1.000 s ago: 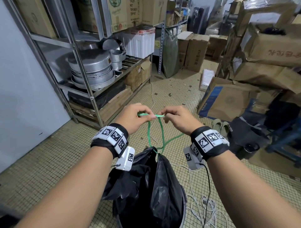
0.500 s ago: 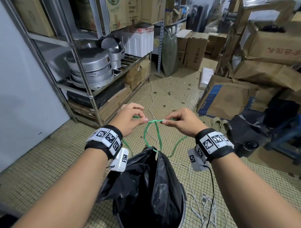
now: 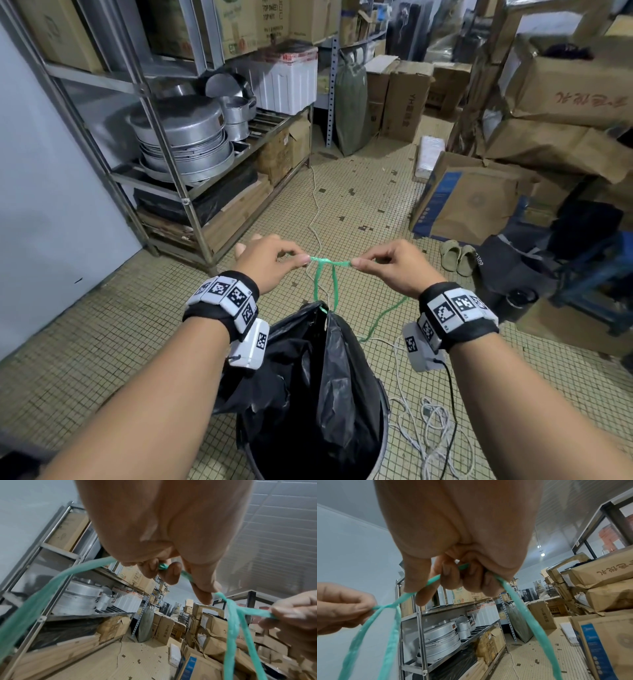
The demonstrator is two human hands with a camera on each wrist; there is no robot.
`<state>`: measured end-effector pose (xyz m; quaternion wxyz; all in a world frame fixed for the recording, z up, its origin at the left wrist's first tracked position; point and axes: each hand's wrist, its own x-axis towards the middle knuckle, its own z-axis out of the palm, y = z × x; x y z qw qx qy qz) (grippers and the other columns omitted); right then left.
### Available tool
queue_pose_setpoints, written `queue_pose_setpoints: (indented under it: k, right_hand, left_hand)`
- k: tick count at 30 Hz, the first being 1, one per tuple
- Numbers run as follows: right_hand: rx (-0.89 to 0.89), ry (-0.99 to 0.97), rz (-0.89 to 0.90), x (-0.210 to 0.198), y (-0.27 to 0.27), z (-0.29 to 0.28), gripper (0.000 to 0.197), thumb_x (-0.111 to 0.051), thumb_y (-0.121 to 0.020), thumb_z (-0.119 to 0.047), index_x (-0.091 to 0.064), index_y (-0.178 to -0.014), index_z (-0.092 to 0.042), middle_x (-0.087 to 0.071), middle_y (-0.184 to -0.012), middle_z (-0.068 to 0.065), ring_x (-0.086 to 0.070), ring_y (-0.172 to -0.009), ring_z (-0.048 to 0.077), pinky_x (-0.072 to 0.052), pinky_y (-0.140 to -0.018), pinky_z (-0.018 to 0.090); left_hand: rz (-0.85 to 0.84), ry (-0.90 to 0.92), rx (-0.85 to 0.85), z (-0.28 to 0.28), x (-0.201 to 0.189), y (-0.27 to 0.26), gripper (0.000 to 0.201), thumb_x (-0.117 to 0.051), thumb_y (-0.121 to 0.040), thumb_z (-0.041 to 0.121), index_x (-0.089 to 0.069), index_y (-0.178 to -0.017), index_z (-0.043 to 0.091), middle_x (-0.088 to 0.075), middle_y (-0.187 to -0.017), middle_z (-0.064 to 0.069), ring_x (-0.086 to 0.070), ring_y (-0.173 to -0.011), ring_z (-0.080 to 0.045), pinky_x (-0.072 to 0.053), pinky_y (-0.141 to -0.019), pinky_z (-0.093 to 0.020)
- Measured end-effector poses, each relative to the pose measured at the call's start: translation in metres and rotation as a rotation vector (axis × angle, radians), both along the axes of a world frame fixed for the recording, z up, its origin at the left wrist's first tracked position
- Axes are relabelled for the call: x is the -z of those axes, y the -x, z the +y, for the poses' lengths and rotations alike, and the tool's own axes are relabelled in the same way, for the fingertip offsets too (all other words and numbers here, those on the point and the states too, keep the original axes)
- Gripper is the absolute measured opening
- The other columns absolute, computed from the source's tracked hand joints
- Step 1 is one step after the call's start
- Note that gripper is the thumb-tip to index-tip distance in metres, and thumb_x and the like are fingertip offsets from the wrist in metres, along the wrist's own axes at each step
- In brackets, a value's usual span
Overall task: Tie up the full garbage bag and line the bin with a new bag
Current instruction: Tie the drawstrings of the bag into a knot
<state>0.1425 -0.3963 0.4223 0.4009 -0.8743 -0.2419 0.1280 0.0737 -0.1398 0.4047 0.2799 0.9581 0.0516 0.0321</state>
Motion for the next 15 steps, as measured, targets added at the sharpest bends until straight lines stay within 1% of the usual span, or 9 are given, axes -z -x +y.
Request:
queue_pose_setpoints:
  k: [2,3,5,6,8,10,12,13,15]
  right_hand:
    - [0.014,-0.001,-0.026,0.005,0.0,0.0,0.016,-0.072,-0.084,-0.045,-0.078,-0.08,-0.031,-0.068,-0.072,0.002,-0.046,-0.062,0.013,-0.039,-0.059,0.03]
    - [0.027,-0.005,-0.027,0.008,-0.001,0.0,0.015,-0.073,-0.085,-0.043,-0.077,-0.08,-0.03,-0.067,-0.07,-0.003,-0.047,-0.061,0.01,-0.039,-0.059,0.028]
    - [0.042,0.042,-0.023,0.012,-0.002,-0.002,0.015,-0.073,-0.087,-0.041,-0.077,-0.079,-0.028,-0.065,-0.07,-0.012,-0.051,-0.063,0.004,-0.04,-0.06,0.021]
    - [0.042,0.085,-0.021,0.013,-0.003,-0.003,0.016,-0.073,-0.087,-0.04,-0.076,-0.078,-0.027,-0.065,-0.072,-0.014,-0.052,-0.066,0.0,-0.039,-0.061,0.019]
    - [0.051,0.178,-0.026,0.016,-0.005,-0.004,0.017,-0.072,-0.088,-0.038,-0.075,-0.077,-0.025,-0.064,-0.071,-0.014,-0.052,-0.068,-0.001,-0.036,-0.059,0.018]
    - [0.068,0.264,-0.037,0.018,-0.005,-0.005,0.018,-0.072,-0.088,-0.038,-0.075,-0.077,-0.024,-0.062,-0.069,-0.011,-0.051,-0.066,0.003,-0.035,-0.056,0.019]
    - [0.084,0.331,-0.039,0.021,-0.005,-0.006,0.017,-0.071,-0.089,-0.038,-0.074,-0.077,-0.026,-0.064,-0.074,-0.008,-0.054,-0.07,0.006,-0.037,-0.056,0.021]
    - [0.084,0.34,-0.03,0.023,-0.004,-0.006,0.017,-0.071,-0.089,-0.037,-0.072,-0.077,-0.026,-0.065,-0.077,-0.007,-0.055,-0.072,0.007,-0.038,-0.057,0.022]
    - [0.066,0.289,0.021,0.026,-0.001,-0.006,0.017,-0.069,-0.092,-0.035,-0.072,-0.08,-0.024,-0.067,-0.081,-0.002,-0.056,-0.073,0.012,-0.043,-0.06,0.025]
  left_hand:
    - [-0.023,0.0,-0.03,-0.004,0.003,-0.003,0.021,-0.059,-0.09,0.061,-0.068,-0.077,0.048,-0.048,-0.084,0.019,-0.043,-0.117,-0.024,-0.023,-0.098,-0.043]
    - [-0.035,-0.017,-0.033,-0.005,0.005,-0.003,0.021,-0.06,-0.091,0.057,-0.07,-0.077,0.045,-0.053,-0.093,0.019,-0.042,-0.115,-0.02,-0.022,-0.096,-0.041]
    - [-0.066,-0.013,-0.009,-0.004,0.008,-0.005,0.018,-0.062,-0.095,0.043,-0.074,-0.085,0.036,-0.06,-0.113,0.017,-0.045,-0.117,-0.015,-0.026,-0.106,-0.04]
    - [-0.08,0.022,0.004,-0.002,0.01,-0.005,0.017,-0.062,-0.097,0.034,-0.077,-0.091,0.027,-0.063,-0.117,0.012,-0.05,-0.116,-0.014,-0.031,-0.111,-0.04]
    - [-0.082,0.102,-0.007,-0.001,0.011,-0.006,0.017,-0.062,-0.098,0.022,-0.077,-0.098,0.015,-0.069,-0.11,0.002,-0.062,-0.098,-0.012,-0.048,-0.102,-0.039]
    - [-0.052,0.116,-0.045,0.0,0.012,-0.004,0.017,-0.06,-0.099,0.023,-0.076,-0.095,0.016,-0.071,-0.102,-0.002,-0.066,-0.086,-0.016,-0.055,-0.083,-0.035]
    - [-0.001,0.093,-0.042,0.001,0.014,-0.001,0.019,-0.058,-0.1,0.028,-0.071,-0.088,0.023,-0.071,-0.094,-0.005,-0.066,-0.089,-0.026,-0.049,-0.069,-0.031]
    - [0.024,0.092,-0.034,0.002,0.016,0.0,0.019,-0.057,-0.1,0.031,-0.069,-0.086,0.028,-0.071,-0.092,-0.004,-0.064,-0.094,-0.03,-0.047,-0.069,-0.032]
    - [0.071,0.104,-0.041,0.002,0.017,0.003,0.016,-0.055,-0.099,0.044,-0.066,-0.088,0.039,-0.067,-0.099,0.004,-0.053,-0.111,-0.029,-0.044,-0.087,-0.039]
